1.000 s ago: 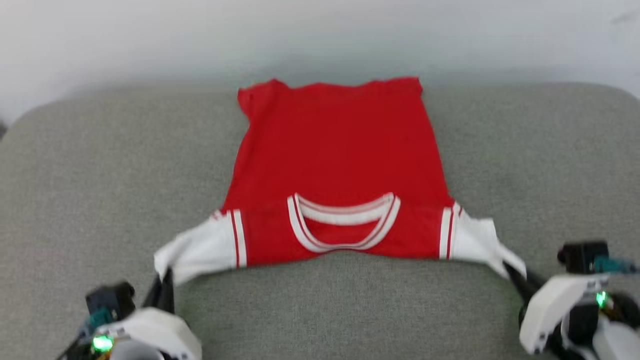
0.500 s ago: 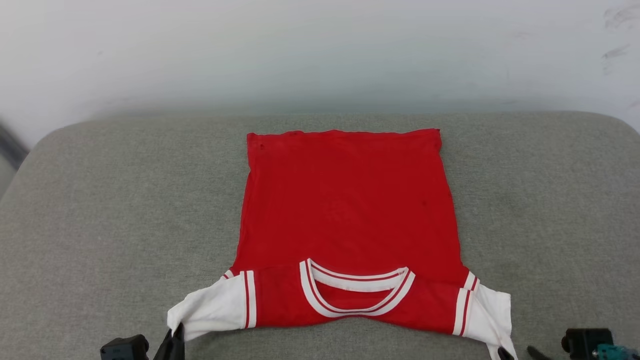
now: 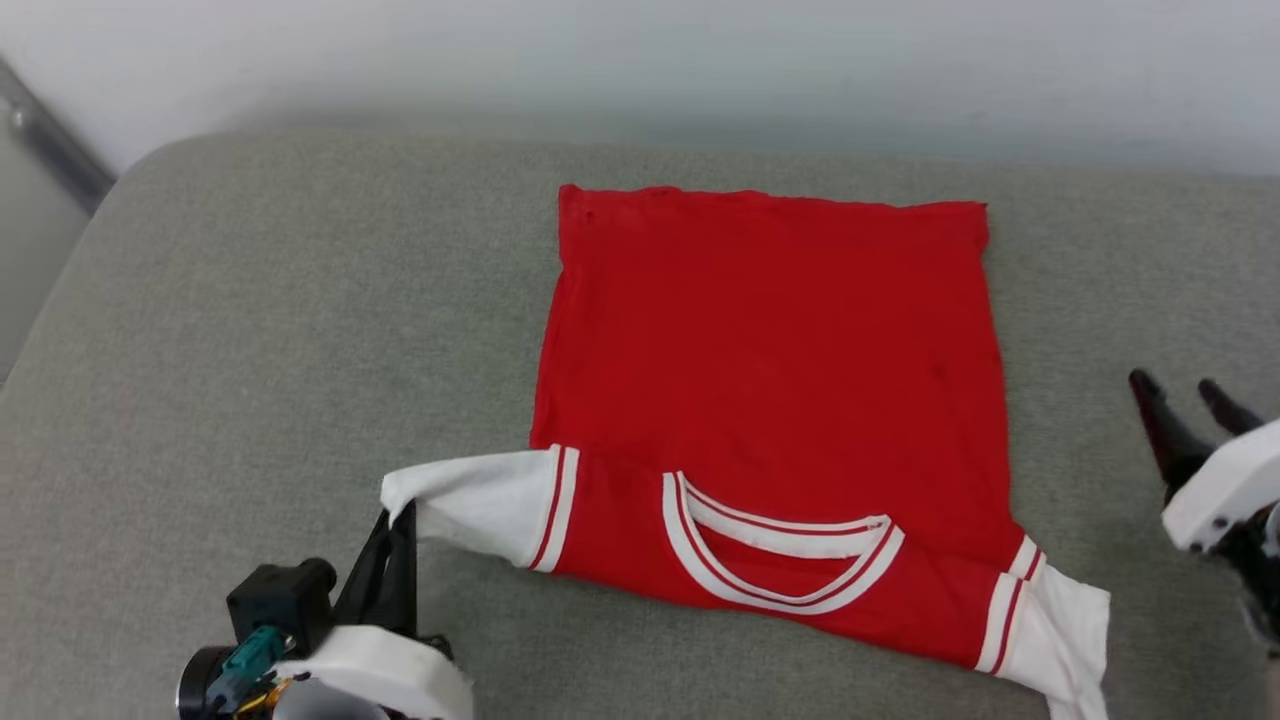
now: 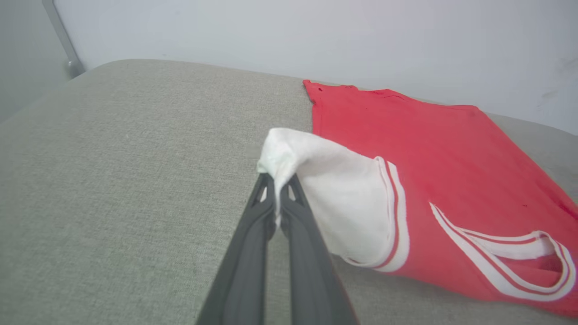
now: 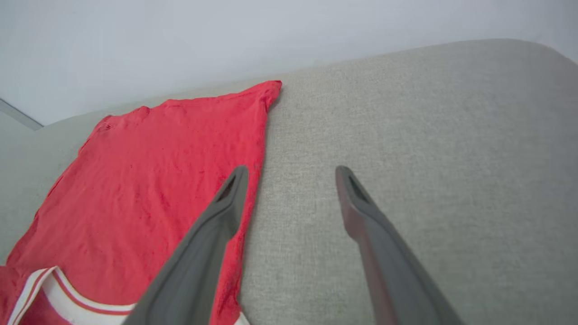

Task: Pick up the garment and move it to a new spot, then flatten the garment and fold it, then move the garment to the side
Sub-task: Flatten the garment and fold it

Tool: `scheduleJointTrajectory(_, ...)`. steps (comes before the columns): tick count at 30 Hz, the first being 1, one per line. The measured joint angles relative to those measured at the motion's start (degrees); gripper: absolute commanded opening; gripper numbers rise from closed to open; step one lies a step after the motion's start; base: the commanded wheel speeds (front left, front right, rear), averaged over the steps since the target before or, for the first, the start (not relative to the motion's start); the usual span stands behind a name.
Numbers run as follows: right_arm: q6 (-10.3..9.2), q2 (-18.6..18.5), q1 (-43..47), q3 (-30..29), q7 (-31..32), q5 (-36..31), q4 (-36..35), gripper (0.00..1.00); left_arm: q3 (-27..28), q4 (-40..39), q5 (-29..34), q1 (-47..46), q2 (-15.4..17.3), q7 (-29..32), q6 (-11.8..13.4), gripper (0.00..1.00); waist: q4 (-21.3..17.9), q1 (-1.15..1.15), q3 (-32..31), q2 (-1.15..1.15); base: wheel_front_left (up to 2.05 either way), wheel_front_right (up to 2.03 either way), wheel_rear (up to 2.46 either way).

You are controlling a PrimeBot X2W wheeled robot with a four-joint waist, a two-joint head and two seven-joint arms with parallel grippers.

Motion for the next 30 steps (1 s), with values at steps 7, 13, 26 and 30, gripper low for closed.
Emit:
scheduleJointTrajectory(7, 0.00, -7.34, -21.12, -1.59, 10.10, 0.86, 15.41, 1.00, -3.22, -0.18, 1.34, -7.64, -3.71, -3.10, -2.16, 0.00, 5.66, 0.01, 7.91, 0.00, 0.00, 0.00, 0.00)
scheduleJointTrajectory(13, 0.00, -10.74, -35.02, -2.15, 19.54, -2.09, 22.49, 1.00, -5.47, 0.60, 2.13, -12.17, -6.12, -5.42, -4.28, 0.00, 10.10, 0.01, 14.37, 0.00, 0.00, 0.00, 0.00)
scheduleJointTrajectory(26, 0.01, -12.79, -48.55, -5.33, 29.92, -8.80, 28.24, 1.00, -7.45, 2.88, 2.93, -17.27, -9.10, -8.27, -7.43, 0.00, 17.43, 0.00, 26.23, 0.00, 0.00, 0.00, 0.00)
scheduleJointTrajectory(30, 0.03, -13.12, -49.70, -7.51, 33.74, -9.56, 29.16, 0.67, -7.21, 4.08, 2.87, -17.68, -9.45, -8.64, -7.82, 0.00, 18.56, 0.00, 27.26, 0.00, 0.00, 0.00, 0.00)
